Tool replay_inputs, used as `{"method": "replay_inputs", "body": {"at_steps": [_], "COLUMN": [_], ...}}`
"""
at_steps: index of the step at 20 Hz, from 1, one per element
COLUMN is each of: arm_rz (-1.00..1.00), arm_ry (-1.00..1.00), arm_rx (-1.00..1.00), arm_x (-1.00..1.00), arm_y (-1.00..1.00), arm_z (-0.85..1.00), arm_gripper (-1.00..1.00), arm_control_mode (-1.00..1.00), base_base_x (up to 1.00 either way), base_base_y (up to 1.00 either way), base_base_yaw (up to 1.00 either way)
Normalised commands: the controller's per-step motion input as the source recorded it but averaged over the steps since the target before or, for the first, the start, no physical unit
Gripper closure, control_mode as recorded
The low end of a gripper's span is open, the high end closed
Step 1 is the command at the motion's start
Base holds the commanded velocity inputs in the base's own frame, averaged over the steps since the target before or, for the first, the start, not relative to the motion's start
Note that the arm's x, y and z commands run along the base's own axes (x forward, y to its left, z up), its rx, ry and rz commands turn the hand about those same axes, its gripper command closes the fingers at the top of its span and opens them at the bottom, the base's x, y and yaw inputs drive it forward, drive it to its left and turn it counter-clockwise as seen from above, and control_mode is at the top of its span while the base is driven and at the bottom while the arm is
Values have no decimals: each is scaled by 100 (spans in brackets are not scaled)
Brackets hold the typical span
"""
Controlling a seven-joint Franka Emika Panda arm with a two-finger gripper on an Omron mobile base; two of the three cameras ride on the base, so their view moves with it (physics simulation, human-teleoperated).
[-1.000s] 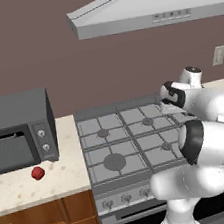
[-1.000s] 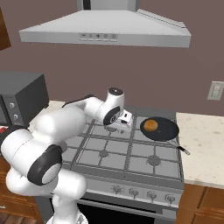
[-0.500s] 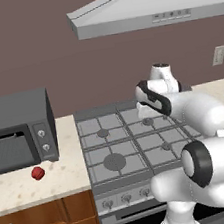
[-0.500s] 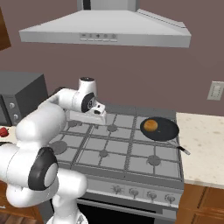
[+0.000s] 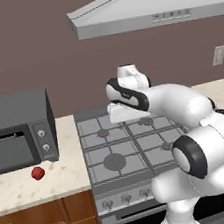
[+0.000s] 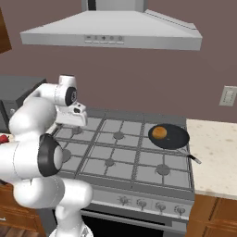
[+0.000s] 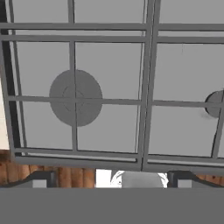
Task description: Put the bell pepper and potato in the pan. Then turn on the rear right burner and set the heat to medium.
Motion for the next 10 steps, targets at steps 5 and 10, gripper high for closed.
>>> {"method": "replay_inputs", "body": {"at_steps": [5, 10], "arm_rz": [6, 2], "arm_ry": [2, -3], "arm_rx": [0, 0], "arm_x": [-44, -86], "arm_y": [100, 90], "arm_z": [-15, -16], "arm_gripper": [-100, -100], "arm_control_mode": [-100, -100], "base_base_x": [0, 0], "base_base_y": [0, 0], "base_base_yaw": [0, 0]}}
